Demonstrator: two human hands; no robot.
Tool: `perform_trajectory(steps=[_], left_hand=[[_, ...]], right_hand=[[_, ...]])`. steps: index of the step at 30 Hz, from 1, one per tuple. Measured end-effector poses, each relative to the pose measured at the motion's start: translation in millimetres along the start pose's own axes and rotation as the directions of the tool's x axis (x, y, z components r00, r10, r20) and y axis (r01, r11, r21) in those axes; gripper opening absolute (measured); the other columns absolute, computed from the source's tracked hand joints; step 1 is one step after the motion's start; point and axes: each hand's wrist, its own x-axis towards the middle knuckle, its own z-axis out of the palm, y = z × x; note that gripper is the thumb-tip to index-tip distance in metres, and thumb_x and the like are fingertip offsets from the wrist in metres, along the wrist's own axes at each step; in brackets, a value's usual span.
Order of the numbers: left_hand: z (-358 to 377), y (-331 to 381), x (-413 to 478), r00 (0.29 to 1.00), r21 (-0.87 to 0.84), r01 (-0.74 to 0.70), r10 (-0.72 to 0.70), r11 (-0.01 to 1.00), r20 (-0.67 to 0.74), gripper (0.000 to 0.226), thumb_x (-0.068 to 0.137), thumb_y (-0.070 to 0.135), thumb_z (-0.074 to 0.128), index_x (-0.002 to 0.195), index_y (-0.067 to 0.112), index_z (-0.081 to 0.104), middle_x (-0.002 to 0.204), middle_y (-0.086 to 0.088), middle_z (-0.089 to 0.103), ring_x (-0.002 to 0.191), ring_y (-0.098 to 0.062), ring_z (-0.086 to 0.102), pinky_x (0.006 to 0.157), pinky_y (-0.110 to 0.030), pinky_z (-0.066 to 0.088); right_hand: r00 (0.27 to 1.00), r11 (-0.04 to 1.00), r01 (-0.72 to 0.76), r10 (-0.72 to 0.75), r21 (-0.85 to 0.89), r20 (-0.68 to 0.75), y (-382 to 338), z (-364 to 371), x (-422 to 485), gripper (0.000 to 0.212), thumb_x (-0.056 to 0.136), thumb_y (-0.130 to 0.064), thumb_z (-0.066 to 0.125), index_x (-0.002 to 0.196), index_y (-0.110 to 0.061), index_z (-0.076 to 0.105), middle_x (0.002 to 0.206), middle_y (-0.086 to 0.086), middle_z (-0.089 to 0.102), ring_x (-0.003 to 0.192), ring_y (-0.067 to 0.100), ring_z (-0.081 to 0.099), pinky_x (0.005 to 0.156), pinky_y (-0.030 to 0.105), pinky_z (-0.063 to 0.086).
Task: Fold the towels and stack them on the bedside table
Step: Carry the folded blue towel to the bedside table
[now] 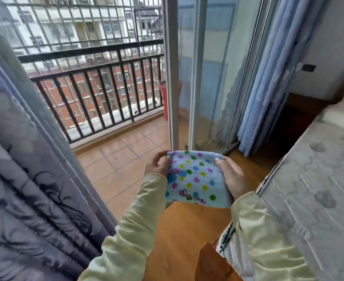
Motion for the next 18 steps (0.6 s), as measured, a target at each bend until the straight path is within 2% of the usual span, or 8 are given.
perform_trajectory(steps=[2, 6, 9, 12, 18], left_hand=[[3, 4, 32, 0.998, 0.008, 0.010, -0.011, 1.000, 0.060, 0.024, 0.092, 0.017, 0.049, 0.112, 0.015, 0.061, 0.089, -0.007, 0.058, 0.071, -0.018, 0.054, 0.061, -0.019, 0.048], [16, 10, 84, 0.981, 0.047, -0.032, 0.022, 0.998, 0.195, 0.027, 0.092, 0.015, 0.049, 0.116, 0.011, 0.059, 0.099, -0.007, 0.055, 0.087, -0.021, 0.052, 0.064, -0.019, 0.045], [33, 14, 115, 0.959, 0.037, -0.031, 0.019, 0.999, 0.282, 0.029, 0.092, 0.014, 0.048, 0.119, 0.007, 0.057, 0.101, -0.005, 0.053, 0.091, -0.020, 0.051, 0.071, -0.025, 0.047], [58, 15, 147, 0.943, 0.028, 0.000, -0.009, 1.000, 0.334, 0.028, 0.092, 0.013, 0.051, 0.117, 0.008, 0.058, 0.101, -0.005, 0.053, 0.091, -0.019, 0.051, 0.079, -0.025, 0.042], [107, 16, 201, 0.905, 0.014, -0.023, 0.014, 1.000, 0.425, 0.026, 0.090, 0.012, 0.052, 0.114, 0.007, 0.060, 0.099, -0.004, 0.056, 0.094, -0.019, 0.053, 0.080, -0.023, 0.043]], right_hand=[[0.995, 1.000, -0.007, 0.006, -0.012, -0.103, 2, 12, 23, 0.014, 0.092, -0.019, 0.049, 0.083, -0.018, 0.060, 0.072, 0.004, 0.057, 0.060, 0.014, 0.057, 0.056, 0.024, 0.046], [0.968, 0.999, 0.014, -0.026, -0.051, -0.250, 9, 25, 58, 0.020, 0.093, -0.022, 0.048, 0.075, -0.022, 0.057, 0.074, 0.005, 0.058, 0.067, 0.018, 0.056, 0.063, 0.027, 0.045], [0.945, 0.999, 0.010, -0.021, -0.036, -0.327, 9, 28, 82, 0.020, 0.092, -0.021, 0.049, 0.075, -0.024, 0.058, 0.074, 0.004, 0.059, 0.074, 0.023, 0.057, 0.071, 0.033, 0.044], [0.917, 1.000, 0.014, -0.020, -0.017, -0.399, 8, 25, 108, 0.020, 0.092, -0.019, 0.049, 0.075, -0.023, 0.058, 0.074, 0.002, 0.059, 0.074, 0.022, 0.057, 0.072, 0.033, 0.044], [0.866, 1.000, 0.004, 0.003, 0.012, -0.500, 11, 9, 167, 0.014, 0.092, -0.019, 0.050, 0.081, -0.020, 0.058, 0.081, 0.006, 0.060, 0.077, 0.021, 0.058, 0.076, 0.034, 0.045]])
